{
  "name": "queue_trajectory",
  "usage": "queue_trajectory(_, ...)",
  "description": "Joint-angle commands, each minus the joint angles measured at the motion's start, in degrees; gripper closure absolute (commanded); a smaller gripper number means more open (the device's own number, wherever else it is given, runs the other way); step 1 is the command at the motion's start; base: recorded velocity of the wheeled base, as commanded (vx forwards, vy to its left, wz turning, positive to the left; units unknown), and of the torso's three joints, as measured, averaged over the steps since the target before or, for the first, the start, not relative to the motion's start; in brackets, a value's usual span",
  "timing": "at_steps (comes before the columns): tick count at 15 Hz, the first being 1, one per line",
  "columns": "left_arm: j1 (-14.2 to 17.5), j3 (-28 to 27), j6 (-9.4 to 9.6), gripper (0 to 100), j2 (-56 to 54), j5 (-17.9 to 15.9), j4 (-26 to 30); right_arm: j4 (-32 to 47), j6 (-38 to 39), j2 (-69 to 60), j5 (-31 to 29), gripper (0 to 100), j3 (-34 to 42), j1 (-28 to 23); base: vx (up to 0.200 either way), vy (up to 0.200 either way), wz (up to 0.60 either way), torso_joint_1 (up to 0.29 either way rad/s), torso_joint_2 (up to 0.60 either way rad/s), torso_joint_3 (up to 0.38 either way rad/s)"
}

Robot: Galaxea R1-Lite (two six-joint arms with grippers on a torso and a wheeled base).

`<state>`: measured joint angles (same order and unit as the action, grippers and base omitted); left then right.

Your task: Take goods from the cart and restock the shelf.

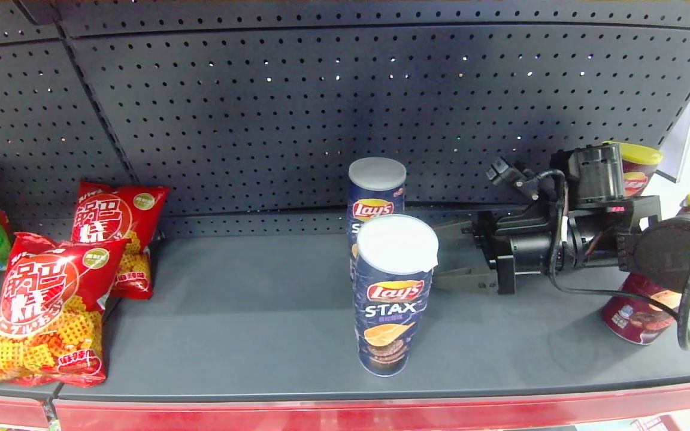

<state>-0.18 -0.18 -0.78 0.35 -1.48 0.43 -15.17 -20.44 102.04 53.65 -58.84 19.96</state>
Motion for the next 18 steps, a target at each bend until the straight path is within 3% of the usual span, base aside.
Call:
queue_trajectory(1, 0.0, 0.0, -0.01, 0, 0.1, 0.0, 0.0, 0.0, 0.0, 0.5, 0.0, 0, 0.5, -0.7, 0.000, 0.000, 0.00, 0.000, 0.00, 0.000)
queue_trajectory(18, 0.0, 0.0, -0.01, 0, 0.1, 0.0, 0.0, 0.0, 0.0, -1.9, 0.0, 0, 3.2, 0.4, 0.000, 0.000, 0.00, 0.000, 0.00, 0.000)
